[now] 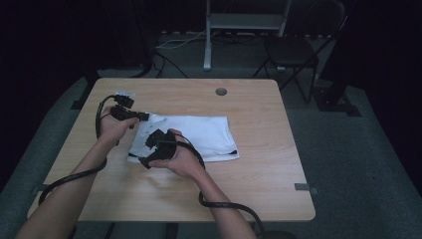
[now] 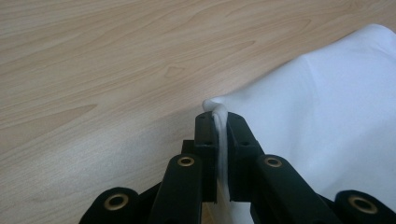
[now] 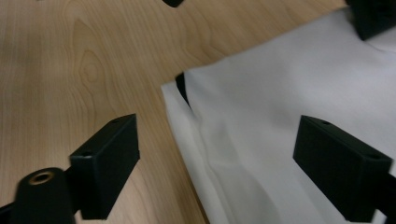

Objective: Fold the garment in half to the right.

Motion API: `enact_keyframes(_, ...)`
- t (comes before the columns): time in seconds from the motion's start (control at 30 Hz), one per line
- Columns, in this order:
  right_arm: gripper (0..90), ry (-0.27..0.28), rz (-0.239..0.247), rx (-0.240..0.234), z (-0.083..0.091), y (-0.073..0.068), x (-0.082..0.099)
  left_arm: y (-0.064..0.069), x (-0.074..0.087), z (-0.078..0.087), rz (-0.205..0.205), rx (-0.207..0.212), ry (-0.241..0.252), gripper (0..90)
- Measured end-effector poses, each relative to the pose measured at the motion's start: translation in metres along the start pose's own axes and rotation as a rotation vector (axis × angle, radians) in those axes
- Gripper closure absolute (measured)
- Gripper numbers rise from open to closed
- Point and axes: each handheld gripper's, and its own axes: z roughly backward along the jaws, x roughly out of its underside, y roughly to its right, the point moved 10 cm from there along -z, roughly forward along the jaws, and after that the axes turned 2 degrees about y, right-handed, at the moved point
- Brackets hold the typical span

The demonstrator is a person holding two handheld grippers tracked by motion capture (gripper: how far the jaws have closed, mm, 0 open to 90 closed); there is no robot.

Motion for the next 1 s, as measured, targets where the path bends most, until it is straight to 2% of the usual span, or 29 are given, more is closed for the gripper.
enact_keyframes(0.2, 15.2, -0.02, 0.032, -0.014, -0.021, -0.012, -0.008, -0.001, 0.002, 0.001, -0.007, 0.006, -0.008, 84.7)
enact_keyframes(0.33, 17.4, -0.033, 0.033, -0.02, -0.033, -0.016, -0.01, -0.001, 0.002, 0.001, -0.009, 0.007, -0.015, 84.7)
enact_keyframes(0.63, 31.1, -0.085, 0.037, -0.006, -0.057, -0.017, -0.007, -0.002, 0.003, 0.001, -0.012, 0.013, -0.017, 84.8)
enact_keyframes(0.83, 43.7, -0.106, 0.061, 0.005, -0.064, -0.018, -0.009, -0.003, 0.004, 0.001, -0.012, 0.013, -0.021, 84.7)
enact_keyframes(1.0, 52.1, -0.117, 0.061, 0.015, -0.066, -0.016, -0.007, -0.002, 0.005, 0.001, -0.014, 0.018, -0.022, 84.7)
